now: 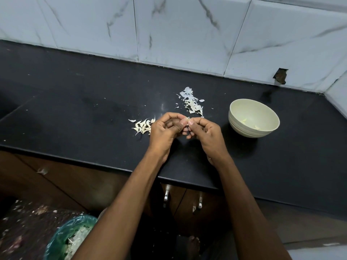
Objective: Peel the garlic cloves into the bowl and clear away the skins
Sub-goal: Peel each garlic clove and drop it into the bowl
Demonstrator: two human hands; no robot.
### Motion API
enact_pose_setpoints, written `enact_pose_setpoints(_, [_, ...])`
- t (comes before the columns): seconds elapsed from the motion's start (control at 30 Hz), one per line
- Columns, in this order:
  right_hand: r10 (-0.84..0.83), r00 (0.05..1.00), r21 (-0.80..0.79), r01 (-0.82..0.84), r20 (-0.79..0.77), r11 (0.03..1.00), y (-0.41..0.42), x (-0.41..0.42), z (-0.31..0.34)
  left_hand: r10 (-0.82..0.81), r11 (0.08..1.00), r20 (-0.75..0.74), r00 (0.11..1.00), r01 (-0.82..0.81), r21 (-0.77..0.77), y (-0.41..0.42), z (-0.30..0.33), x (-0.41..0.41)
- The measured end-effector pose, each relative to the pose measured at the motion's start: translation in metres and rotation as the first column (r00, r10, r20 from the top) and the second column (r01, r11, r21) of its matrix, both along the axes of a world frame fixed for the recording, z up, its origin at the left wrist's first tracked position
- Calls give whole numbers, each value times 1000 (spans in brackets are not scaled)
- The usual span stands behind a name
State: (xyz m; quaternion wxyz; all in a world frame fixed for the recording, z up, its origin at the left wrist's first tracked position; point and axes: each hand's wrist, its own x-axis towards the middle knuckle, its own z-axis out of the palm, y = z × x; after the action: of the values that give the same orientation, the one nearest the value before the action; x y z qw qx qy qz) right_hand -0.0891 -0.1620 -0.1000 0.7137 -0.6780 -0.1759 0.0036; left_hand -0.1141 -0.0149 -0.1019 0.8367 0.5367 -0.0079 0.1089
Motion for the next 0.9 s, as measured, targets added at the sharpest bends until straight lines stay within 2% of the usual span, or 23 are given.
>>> enact_pose_setpoints(0.1, [-54,998,-34,55,28,998,2,-1,-1,111,981,63,992,-120,154,-5,0,0])
enact_pose_setpoints(0.2, [-79,996,-40,81,42,996,3,0,-2,200,950,80,977,-213,228,-8,-2,0])
enact_pose_setpoints(0.5, [-102,994,-22,102,39,994,0,3,-4,232,863,106,967,-255,436,-9,-13,-4])
enact_pose_setpoints(0.67, [-72,997,-2,72,31,997,-1,3,-5,182,908,55,982,-189,375,-6,-11,-5])
enact_pose_setpoints(0.9, [-53,998,-78,55,24,995,0,8,-10,192,955,-4,981,-186,232,-9,-1,-9])
